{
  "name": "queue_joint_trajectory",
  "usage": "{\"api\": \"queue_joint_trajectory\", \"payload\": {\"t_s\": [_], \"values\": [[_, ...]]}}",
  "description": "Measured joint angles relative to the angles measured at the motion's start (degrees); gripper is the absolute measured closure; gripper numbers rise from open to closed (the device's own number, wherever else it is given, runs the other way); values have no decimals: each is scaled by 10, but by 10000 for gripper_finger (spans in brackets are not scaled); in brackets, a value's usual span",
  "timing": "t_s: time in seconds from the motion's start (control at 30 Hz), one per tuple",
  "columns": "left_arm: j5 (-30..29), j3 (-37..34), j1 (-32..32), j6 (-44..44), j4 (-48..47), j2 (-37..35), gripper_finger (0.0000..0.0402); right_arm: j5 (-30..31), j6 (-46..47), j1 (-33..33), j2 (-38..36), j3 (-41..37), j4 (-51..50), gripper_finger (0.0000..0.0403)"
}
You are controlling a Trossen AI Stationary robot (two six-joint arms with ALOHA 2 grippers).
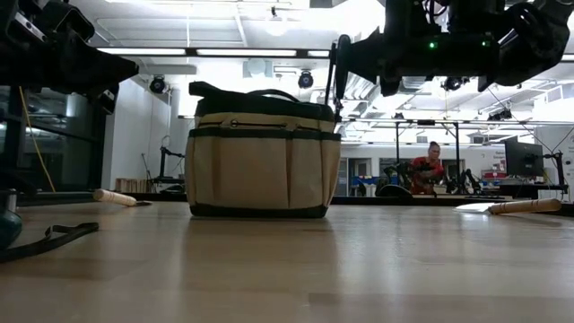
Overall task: Pick & Place Garden tools in Gardening bag
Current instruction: Put the right green shear scissors into the light brown gardening bag
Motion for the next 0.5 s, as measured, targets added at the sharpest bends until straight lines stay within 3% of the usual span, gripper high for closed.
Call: {"api": "queue_joint_trajectory", "payload": {"t_s": [0.5], "values": [[0, 0, 0, 0, 0, 0, 382, 30, 36, 0, 1, 0, -23, 367]]}}
